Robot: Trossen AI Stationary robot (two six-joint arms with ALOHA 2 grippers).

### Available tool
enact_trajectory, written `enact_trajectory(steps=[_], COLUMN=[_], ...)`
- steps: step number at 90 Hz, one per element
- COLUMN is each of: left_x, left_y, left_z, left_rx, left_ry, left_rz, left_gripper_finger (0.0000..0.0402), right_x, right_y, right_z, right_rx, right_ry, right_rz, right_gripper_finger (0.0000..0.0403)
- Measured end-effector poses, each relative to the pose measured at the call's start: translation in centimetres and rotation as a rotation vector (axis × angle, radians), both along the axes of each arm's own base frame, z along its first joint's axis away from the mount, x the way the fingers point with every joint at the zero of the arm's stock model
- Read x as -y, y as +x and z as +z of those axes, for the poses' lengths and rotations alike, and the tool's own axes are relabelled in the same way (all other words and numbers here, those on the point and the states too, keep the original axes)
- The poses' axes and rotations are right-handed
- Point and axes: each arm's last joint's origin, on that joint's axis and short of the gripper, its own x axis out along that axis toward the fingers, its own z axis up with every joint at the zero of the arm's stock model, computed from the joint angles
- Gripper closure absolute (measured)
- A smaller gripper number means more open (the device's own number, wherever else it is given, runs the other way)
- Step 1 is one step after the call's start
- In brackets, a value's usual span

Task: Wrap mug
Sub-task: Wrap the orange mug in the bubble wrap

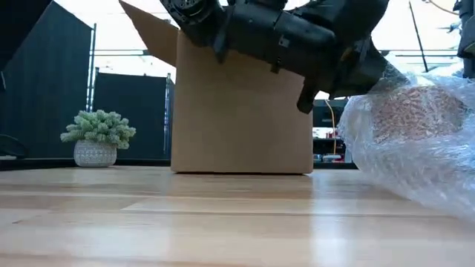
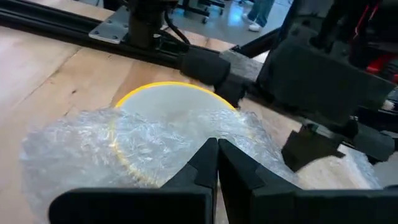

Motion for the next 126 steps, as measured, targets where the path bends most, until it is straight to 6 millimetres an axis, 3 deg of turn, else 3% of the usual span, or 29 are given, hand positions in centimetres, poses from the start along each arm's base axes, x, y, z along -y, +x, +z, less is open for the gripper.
enact_trajectory(steps=[30,58,76,90,100,115,126], left_x=[0.4,0.2,-0.3,-0.4,-0.5,-0.6,-0.6], left_y=[-0.3,-0.3,-0.2,-0.2,-0.2,-0.1,-0.1], left_z=[-0.4,-0.6,-0.5,-0.5,-0.5,-0.5,-0.5], left_rx=[-0.053,-0.063,-0.057,-0.056,-0.055,-0.055,-0.058], left_ry=[-0.026,-0.016,-0.015,-0.014,-0.014,-0.018,-0.040], left_rz=[-0.085,-0.071,-0.057,-0.050,-0.048,-0.045,-0.039], left_gripper_finger=[0.0401,0.0402,0.0402,0.0402,0.0402,0.0402,0.0402], right_x=[0.8,-0.1,-1.5,-2.3,-1.4,0.8,2.3], right_y=[2.2,1.4,0.5,-0.1,-1.0,-2.2,-1.5], right_z=[0.4,0.3,1.8,4.4,5.5,5.2,3.8], right_rx=[0.063,-0.045,-0.174,-0.241,-0.246,-0.258,-0.252], right_ry=[-0.035,0.104,0.139,0.038,-0.142,-0.358,-0.356], right_rz=[0.075,0.105,0.135,0.115,0.022,-0.101,-0.080], right_gripper_finger=[0.0167,0.0167,0.0167,0.0167,0.0167,0.0167,0.0167])
